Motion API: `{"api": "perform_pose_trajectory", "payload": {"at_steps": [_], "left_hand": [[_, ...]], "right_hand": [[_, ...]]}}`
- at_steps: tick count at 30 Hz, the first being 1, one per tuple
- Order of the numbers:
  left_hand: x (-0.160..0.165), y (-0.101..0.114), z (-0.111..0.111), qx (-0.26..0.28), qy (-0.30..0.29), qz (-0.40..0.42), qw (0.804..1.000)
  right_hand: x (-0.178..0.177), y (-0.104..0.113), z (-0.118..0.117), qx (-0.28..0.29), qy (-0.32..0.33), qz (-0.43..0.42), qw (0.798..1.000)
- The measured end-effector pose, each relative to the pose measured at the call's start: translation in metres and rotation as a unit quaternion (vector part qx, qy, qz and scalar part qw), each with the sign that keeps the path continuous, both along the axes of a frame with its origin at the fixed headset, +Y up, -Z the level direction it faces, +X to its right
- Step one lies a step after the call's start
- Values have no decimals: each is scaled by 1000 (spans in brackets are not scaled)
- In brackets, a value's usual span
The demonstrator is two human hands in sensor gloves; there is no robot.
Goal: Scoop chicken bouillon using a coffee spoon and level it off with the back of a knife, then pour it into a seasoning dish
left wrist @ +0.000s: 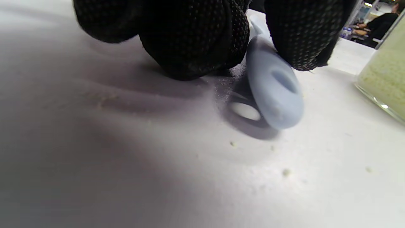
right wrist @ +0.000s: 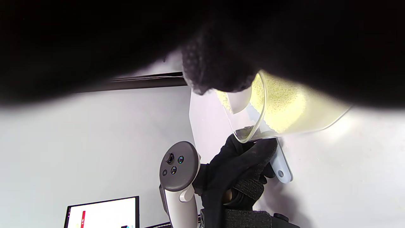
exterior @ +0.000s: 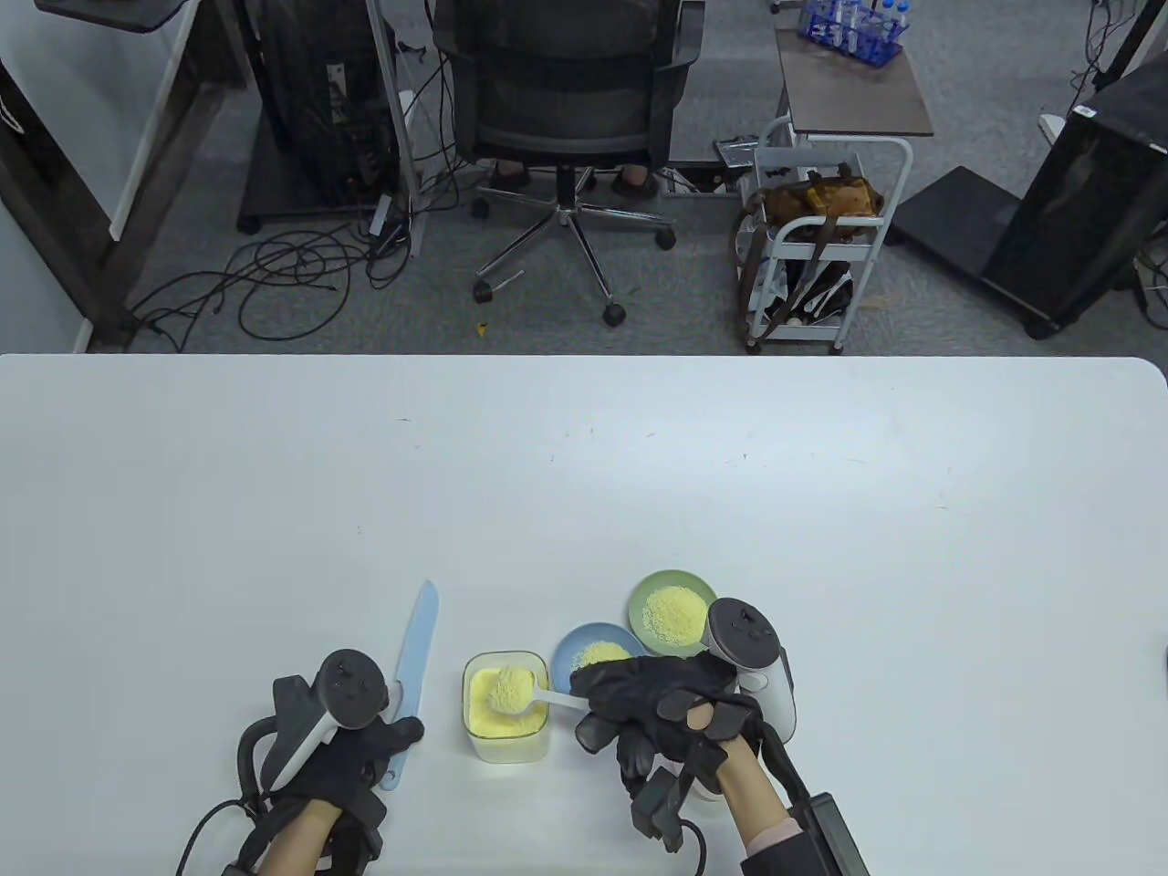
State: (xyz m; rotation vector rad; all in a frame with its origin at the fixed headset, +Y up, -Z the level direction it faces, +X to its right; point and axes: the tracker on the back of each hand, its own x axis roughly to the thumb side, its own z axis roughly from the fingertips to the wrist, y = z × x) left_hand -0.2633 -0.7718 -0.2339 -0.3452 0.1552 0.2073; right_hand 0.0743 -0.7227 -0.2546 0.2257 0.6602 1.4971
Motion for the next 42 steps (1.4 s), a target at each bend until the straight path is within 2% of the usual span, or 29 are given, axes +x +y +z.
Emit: {"api": "perform_pose_trajectory", "payload": {"at_steps": [7,12,15,19,21,24,26,29,33,42], "left_hand": [[9,-1,1,2,-20,16,1000],[6,-3,-1,-21,-24,86,996],[3,6,1,-28,-30,146,988],[2,44,14,36,-66,252,965],[5,55,21,46,-103,290,950],[23,58,28,2,-179,361,915],[36,53,29,-27,-201,368,907],[44,47,30,-43,-212,344,914],[37,47,27,-27,-191,319,928],[27,42,21,-46,-168,323,930]], "right_hand": [[-3,-3,-2,-6,-3,3,1000],[-6,-5,-3,-11,-1,6,1000],[-7,-5,-2,-10,-1,6,1000],[-7,-3,-1,-5,-4,9,1000],[-7,-2,-1,-4,-4,10,1000],[-9,-3,0,-2,-4,7,1000],[-11,-3,1,0,-1,6,1000],[-14,-3,3,1,3,4,1000],[-14,-1,4,6,3,8,1000],[-4,1,9,10,-13,4,1000]]}}
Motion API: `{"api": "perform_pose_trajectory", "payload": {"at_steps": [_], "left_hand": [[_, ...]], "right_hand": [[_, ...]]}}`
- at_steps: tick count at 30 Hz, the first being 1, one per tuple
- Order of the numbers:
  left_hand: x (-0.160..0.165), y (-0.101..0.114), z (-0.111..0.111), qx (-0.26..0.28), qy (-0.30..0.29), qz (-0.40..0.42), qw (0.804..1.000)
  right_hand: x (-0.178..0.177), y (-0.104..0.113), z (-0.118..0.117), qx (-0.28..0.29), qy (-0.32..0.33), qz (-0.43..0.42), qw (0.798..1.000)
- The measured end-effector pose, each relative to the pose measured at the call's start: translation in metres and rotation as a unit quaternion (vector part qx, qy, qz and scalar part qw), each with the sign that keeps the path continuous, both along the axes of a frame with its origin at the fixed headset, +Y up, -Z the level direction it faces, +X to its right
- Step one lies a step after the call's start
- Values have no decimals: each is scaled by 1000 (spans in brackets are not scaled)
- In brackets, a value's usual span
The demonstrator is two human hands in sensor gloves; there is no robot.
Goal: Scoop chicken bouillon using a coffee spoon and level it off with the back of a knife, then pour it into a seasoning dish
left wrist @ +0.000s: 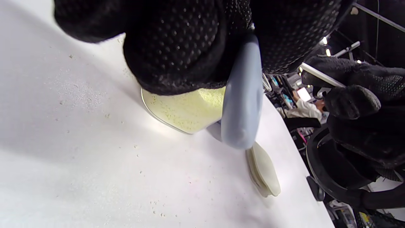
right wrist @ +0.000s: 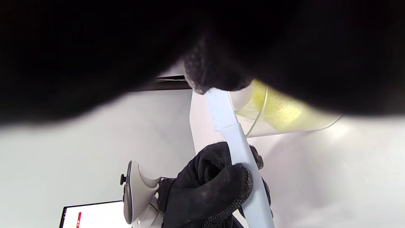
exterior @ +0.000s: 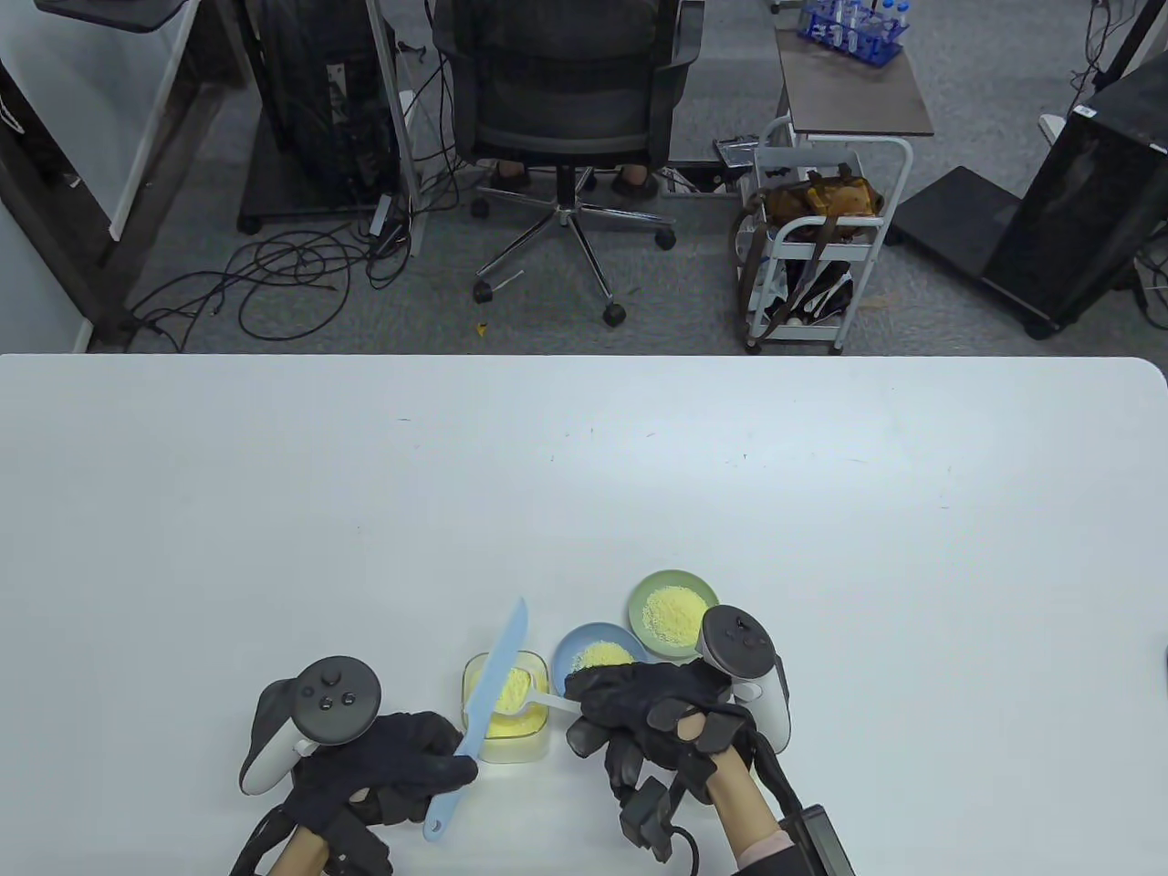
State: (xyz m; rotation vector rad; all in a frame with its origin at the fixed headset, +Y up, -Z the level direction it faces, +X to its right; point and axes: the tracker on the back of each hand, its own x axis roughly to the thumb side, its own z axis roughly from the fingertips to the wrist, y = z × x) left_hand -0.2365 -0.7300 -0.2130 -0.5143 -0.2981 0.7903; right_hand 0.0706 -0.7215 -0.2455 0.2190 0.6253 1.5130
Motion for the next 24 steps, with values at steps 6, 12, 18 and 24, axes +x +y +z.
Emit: {"api": "perform_pose_trajectory", "payload": {"at_steps": [6,12,18,24], "left_hand": [[-15,4,-4,-1,25,11,1000],[-37,-5,-13,-7,113,9,994],[-49,-28,-22,-27,171,-91,981],[-47,-48,-27,-55,172,-168,969]], "right_hand": [[7,0,0,-2,-5,-25,1000],[6,0,0,-1,0,-29,1000],[6,0,0,2,1,-34,999],[8,1,1,4,-2,-44,999]]}}
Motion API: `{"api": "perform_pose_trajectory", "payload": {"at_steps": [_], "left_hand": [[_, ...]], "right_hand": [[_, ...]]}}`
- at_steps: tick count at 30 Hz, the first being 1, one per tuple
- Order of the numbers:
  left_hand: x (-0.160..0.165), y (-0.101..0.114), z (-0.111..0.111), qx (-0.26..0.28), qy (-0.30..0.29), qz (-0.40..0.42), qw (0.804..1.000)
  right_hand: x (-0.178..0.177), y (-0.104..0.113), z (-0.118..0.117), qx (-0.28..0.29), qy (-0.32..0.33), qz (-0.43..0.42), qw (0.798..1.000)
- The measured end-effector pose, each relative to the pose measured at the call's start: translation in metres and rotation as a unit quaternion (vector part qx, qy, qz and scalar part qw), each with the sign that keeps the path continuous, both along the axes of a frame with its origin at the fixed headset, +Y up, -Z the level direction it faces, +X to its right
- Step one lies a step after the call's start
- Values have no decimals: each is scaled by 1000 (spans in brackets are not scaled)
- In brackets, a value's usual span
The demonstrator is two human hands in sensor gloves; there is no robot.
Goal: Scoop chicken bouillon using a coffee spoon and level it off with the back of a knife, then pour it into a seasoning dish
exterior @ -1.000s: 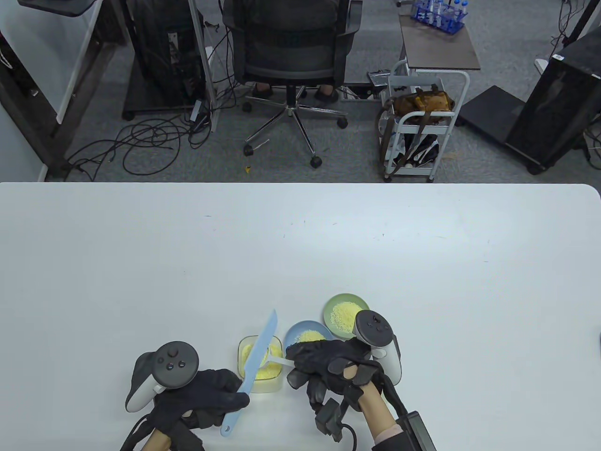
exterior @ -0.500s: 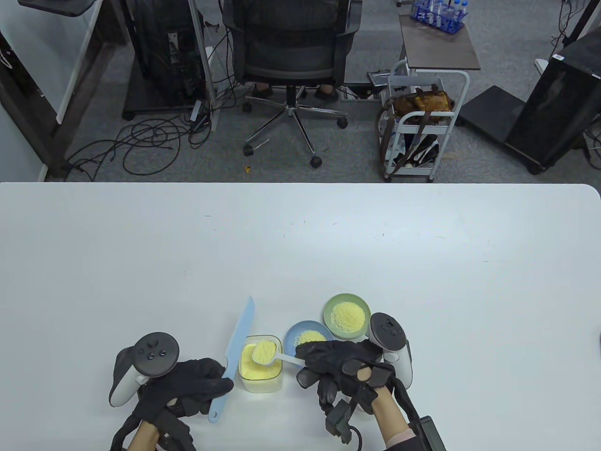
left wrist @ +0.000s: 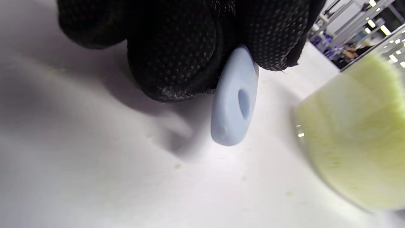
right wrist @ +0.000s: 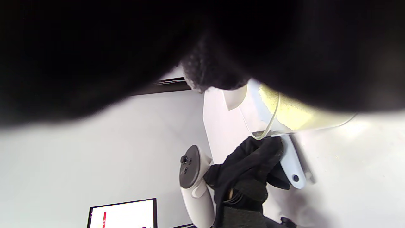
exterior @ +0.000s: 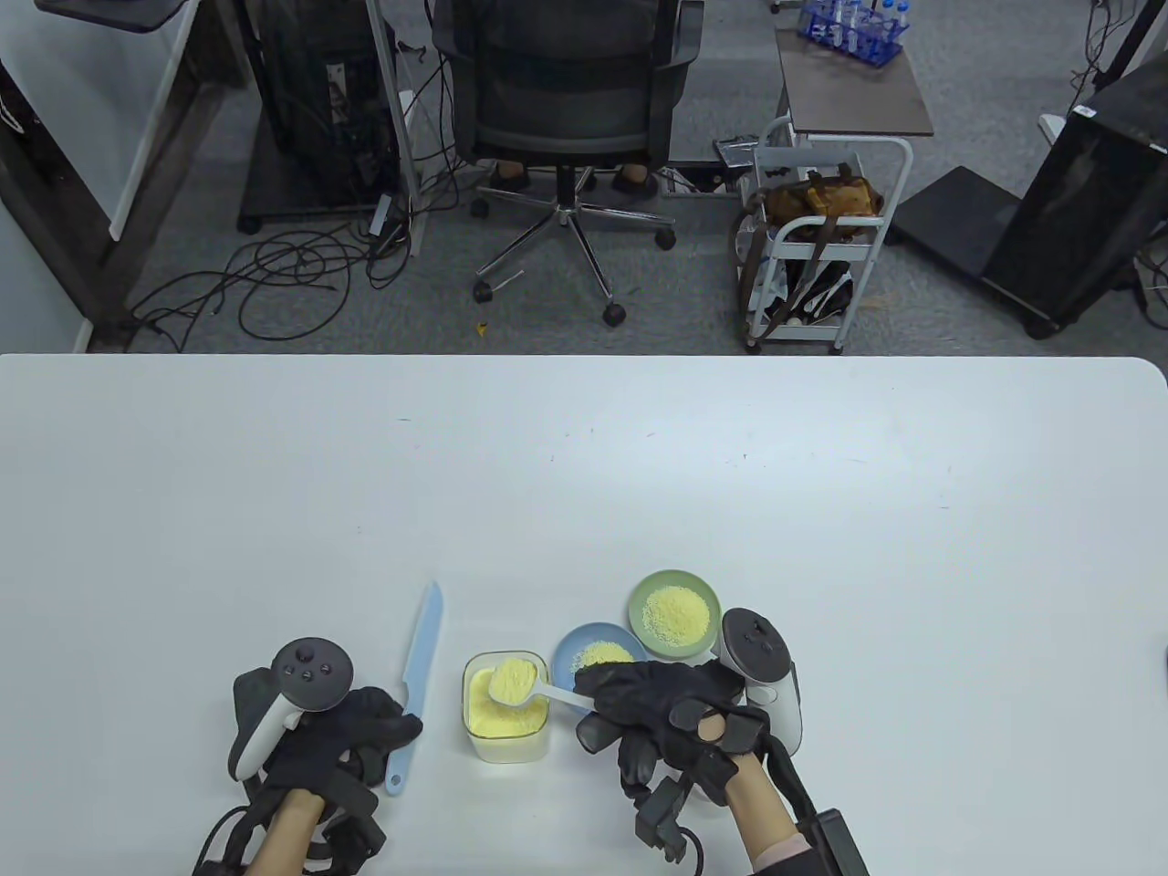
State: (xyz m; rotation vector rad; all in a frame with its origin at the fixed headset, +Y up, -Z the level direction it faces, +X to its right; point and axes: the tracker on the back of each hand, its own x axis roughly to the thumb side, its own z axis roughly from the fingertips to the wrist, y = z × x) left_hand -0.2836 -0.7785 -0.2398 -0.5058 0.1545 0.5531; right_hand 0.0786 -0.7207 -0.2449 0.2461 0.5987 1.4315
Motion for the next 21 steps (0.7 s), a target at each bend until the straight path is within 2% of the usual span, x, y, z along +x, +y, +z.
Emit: {"api": "perform_pose_trajectory", "payload": {"at_steps": [3,14,18,21], "left_hand": [[0,-1,-1,-1,9,18,1000],[5,7,3,50,-1,-117,992],[11,11,6,59,-17,-115,991],[11,20,11,106,-4,-87,991]], "right_hand": [[2,1,0,1,-3,2,1000],[5,-1,1,1,-8,-8,1000],[9,-1,3,7,-11,-19,1000],[17,0,7,16,-23,-30,999]]}}
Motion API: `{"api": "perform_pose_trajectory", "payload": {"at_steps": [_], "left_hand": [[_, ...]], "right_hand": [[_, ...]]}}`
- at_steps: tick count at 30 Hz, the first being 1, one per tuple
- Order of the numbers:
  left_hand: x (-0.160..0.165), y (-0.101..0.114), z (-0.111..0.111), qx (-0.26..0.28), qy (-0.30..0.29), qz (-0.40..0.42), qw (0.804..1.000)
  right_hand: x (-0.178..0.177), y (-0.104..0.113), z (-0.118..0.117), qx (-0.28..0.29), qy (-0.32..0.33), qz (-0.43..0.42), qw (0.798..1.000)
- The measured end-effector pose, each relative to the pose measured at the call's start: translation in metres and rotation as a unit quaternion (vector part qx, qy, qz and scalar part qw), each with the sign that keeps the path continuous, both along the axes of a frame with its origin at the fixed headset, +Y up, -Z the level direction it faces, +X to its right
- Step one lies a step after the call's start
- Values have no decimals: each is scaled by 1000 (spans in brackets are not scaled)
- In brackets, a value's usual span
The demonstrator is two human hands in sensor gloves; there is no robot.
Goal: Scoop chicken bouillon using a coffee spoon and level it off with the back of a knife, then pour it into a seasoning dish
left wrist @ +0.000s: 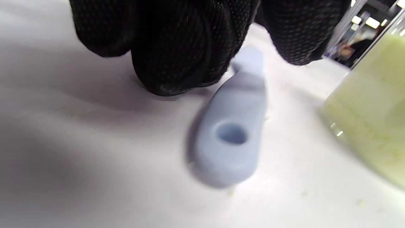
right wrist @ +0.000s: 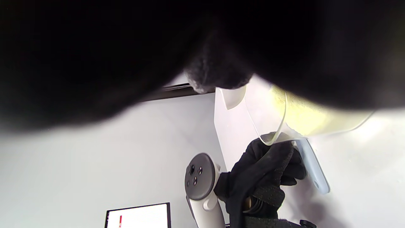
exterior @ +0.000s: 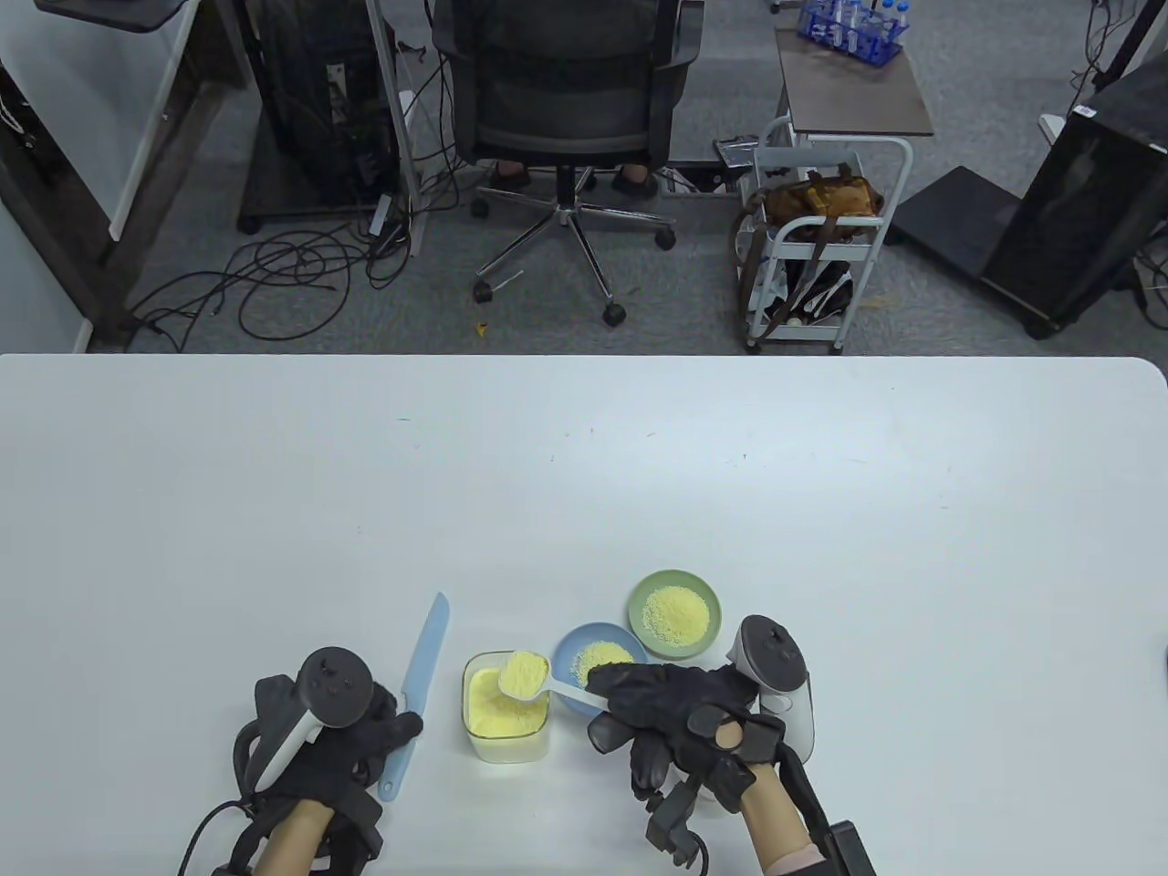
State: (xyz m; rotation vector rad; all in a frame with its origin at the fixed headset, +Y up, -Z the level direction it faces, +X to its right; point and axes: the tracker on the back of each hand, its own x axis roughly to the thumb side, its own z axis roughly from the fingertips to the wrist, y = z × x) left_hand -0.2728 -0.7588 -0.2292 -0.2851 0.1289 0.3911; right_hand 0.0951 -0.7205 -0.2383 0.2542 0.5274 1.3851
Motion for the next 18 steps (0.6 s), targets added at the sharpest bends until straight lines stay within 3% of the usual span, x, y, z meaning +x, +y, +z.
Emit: {"api": "perform_pose_trajectory", "payload": {"at_steps": [5,10,13,18], "left_hand": [[-2,7,6,81,7,41,996],[-1,0,5,59,-6,52,997],[-1,-3,4,49,-9,58,997],[0,-5,4,33,-13,63,997]], "right_hand": [[28,-7,8,-3,-58,-5,998],[55,-28,11,-24,-107,44,993],[68,-44,10,-26,-92,105,990],[72,-57,10,-39,-113,89,989]]}}
